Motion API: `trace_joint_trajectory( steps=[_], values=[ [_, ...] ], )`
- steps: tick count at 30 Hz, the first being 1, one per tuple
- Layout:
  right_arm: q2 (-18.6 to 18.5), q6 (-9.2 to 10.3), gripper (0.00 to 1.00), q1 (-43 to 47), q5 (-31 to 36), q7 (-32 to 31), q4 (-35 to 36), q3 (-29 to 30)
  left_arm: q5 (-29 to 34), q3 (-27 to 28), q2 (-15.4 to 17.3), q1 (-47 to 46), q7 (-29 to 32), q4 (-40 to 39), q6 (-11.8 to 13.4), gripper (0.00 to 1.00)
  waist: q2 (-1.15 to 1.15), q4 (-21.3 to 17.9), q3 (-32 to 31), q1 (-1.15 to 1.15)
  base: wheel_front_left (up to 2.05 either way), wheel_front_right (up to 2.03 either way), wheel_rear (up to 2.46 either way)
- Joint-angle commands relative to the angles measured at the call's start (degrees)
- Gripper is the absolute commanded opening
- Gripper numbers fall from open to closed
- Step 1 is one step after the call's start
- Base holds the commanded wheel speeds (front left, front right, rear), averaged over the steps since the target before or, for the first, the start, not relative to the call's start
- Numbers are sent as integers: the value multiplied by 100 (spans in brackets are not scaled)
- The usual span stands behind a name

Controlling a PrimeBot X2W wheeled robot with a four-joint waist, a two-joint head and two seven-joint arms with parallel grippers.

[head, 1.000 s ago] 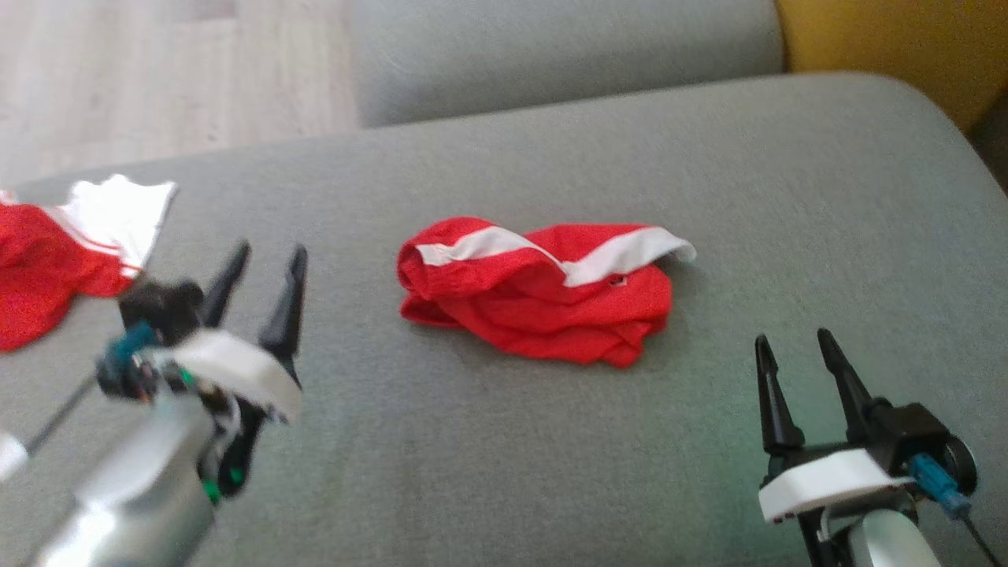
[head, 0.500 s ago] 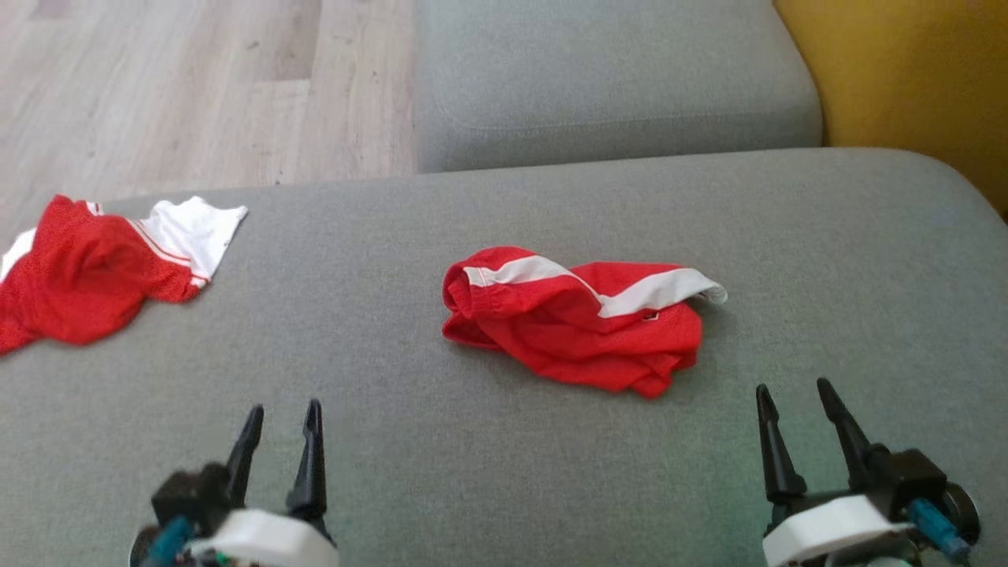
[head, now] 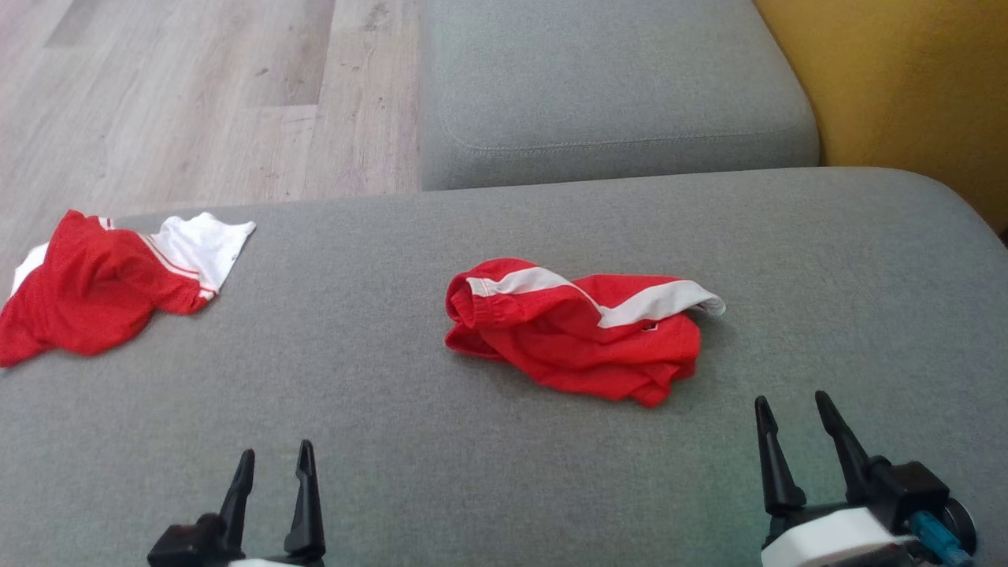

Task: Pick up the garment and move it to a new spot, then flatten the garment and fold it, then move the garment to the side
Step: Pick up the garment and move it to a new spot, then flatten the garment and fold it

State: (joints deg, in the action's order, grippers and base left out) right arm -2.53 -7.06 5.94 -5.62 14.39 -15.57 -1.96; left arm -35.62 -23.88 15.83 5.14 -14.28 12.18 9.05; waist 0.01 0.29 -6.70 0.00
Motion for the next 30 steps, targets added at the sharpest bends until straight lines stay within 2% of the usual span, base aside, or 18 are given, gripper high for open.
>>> trace_joint_trajectory(
  steps=[1, 17, 30],
  values=[
    [-34, -43, 100, -192, -22, 61, 184, -152, 80, 291, 11, -265, -72, -188, -28, 100, -1, 12, 4, 0, 0, 0, 0],
    [-34, -43, 100, -245, -30, 61, 54, -163, 275, 466, -161, -241, -72, 13, -251, 100, -1, 29, 43, 0, 0, 0, 0],
    [-34, -43, 100, -280, 6, 61, 45, -147, 399, 390, -187, -354, -33, 20, -261, 100, -1, 24, 184, 0, 0, 0, 0]
  ],
)
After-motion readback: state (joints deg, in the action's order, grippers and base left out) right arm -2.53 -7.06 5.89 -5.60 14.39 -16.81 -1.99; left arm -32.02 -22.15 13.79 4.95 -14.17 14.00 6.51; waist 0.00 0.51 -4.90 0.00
